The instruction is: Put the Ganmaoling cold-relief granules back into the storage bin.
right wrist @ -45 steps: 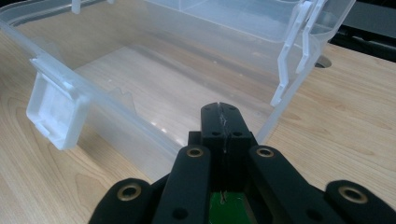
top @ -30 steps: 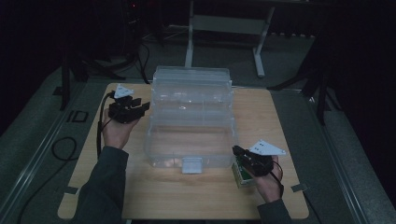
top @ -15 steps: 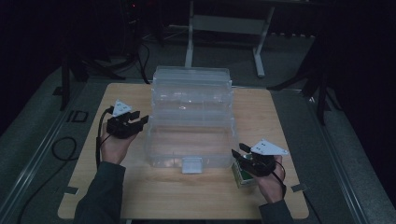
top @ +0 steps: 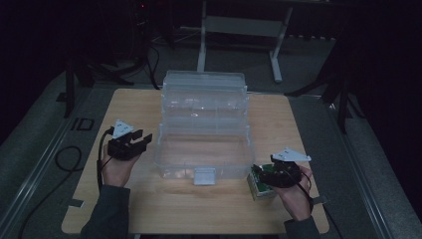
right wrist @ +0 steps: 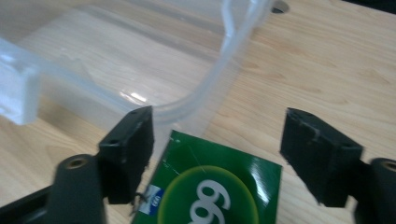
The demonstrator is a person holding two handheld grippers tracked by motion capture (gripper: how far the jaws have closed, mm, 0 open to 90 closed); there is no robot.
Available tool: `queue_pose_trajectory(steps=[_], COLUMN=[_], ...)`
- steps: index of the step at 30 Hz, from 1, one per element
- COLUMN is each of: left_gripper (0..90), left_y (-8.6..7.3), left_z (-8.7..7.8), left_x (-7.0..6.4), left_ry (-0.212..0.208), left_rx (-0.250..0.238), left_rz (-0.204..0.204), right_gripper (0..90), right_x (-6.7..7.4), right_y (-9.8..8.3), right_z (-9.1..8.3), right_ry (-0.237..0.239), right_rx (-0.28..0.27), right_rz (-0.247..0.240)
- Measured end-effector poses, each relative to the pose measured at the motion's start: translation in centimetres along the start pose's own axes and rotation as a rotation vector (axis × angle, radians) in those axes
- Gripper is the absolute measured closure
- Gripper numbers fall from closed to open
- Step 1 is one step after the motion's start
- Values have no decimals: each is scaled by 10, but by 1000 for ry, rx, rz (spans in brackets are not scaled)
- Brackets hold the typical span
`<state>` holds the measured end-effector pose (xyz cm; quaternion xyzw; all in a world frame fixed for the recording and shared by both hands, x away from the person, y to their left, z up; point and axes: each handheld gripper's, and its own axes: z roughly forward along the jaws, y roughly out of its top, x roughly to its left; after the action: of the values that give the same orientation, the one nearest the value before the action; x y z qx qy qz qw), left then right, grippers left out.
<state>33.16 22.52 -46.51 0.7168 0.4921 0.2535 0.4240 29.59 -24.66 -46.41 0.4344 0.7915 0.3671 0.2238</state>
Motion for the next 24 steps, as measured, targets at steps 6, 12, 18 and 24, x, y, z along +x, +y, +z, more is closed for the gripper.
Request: queue_pose_trajectory(steps=[6,12,18,24], left_gripper=[573,573,573,573], left_y=[-5,-7,-8,-9], left_z=[-2,-3,-4,-3], left_x=[3,5,6,7], left_ry=[1,0,1,-1], left_rx=[6,6,2,7], left_rz=[-14,-24,-31,-33], right_gripper=[151,124,112,105], right_x=[2,9,13,14], right_y=[-2,-6,-9,-12], right_z=[2,7,11,15], right_ry=[-15,-24,-69,-77], right_rx=[59,89,119,156], right_rz=[21,11,-3,-4])
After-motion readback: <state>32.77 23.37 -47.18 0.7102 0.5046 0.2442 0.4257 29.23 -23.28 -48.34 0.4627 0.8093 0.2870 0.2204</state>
